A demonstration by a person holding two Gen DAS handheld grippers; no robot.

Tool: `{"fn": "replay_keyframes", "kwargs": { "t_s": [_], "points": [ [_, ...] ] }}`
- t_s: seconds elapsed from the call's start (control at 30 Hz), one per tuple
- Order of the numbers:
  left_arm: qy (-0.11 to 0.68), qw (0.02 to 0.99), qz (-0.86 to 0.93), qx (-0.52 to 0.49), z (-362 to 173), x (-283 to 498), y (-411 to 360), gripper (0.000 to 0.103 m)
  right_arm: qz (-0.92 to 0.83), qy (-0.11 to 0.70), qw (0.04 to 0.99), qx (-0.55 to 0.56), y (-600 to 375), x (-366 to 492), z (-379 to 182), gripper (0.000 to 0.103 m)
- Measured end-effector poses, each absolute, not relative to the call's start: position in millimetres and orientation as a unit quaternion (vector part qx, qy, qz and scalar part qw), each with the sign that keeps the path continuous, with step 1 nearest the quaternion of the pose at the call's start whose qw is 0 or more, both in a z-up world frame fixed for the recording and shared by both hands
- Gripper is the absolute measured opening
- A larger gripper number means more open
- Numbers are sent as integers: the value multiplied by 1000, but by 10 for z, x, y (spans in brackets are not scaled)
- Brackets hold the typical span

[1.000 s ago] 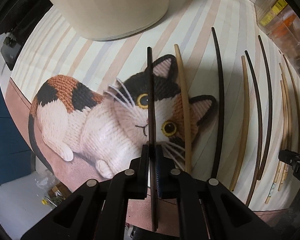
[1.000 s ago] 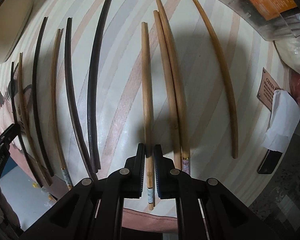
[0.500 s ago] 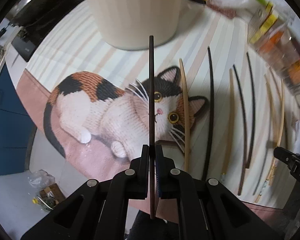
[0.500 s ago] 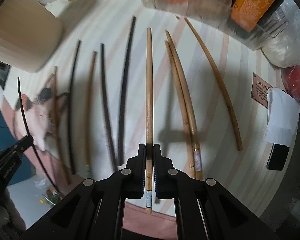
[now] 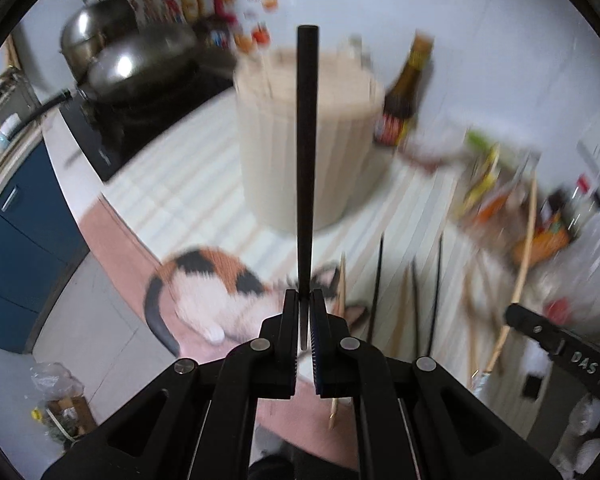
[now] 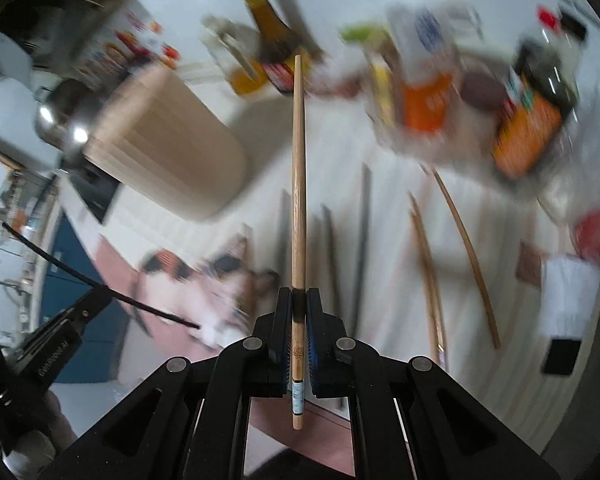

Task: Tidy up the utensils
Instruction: 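Lift both held chopsticks and carry them over the beige holder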

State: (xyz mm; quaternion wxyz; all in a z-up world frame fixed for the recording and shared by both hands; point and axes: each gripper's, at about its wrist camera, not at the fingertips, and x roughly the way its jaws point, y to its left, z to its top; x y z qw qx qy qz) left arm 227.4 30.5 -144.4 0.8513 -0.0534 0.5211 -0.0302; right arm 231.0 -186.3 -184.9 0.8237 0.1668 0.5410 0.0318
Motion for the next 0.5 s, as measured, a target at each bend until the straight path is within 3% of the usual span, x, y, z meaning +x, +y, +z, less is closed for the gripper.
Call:
{"fn": "replay_keyframes", "kwargs": {
  "t_s": [0.23,0.5],
  "points": [
    [427,901,-23,-71,-480,2488,525,3,94,463,868,154,-1500,2840,-1068,7],
    [375,923,-6,-87,132,3014,750,3,128,403,895,143,-1130,3640,-485,7]
  ]
}}
